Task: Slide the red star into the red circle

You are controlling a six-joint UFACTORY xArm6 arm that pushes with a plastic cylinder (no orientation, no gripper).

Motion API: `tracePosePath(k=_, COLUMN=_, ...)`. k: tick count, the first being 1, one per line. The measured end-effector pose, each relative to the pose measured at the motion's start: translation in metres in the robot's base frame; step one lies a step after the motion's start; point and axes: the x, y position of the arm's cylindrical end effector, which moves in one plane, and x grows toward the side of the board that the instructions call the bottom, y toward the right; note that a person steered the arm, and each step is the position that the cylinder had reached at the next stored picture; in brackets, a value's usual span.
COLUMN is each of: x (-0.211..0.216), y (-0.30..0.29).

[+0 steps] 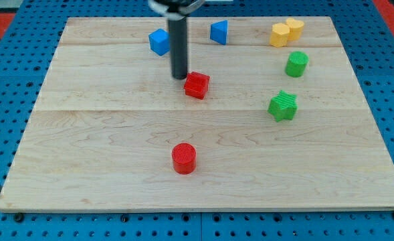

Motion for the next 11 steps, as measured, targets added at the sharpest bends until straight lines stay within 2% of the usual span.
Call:
tracePosePath(k=1, x=0.009, y=-0.046)
tracePosePath(k=2, x=-0.035, y=-0.035)
tracePosePath(k=3, x=-0.051, y=0.040)
tracePosePath(k=4, x=0.019, y=0.061)
tracePosePath(k=5, x=0.102, y=-0.001)
tracePosePath(k=6, x=0.111, y=-0.024)
tracePosePath(k=7, x=0.101, y=-0.007)
tracePosePath(k=8, x=0.105, y=0.055)
tracePosePath(k=9, x=0.110, y=0.086)
tracePosePath(k=10, x=0.149, y=0.073)
tracePosePath(k=11, x=0.144, y=0.090)
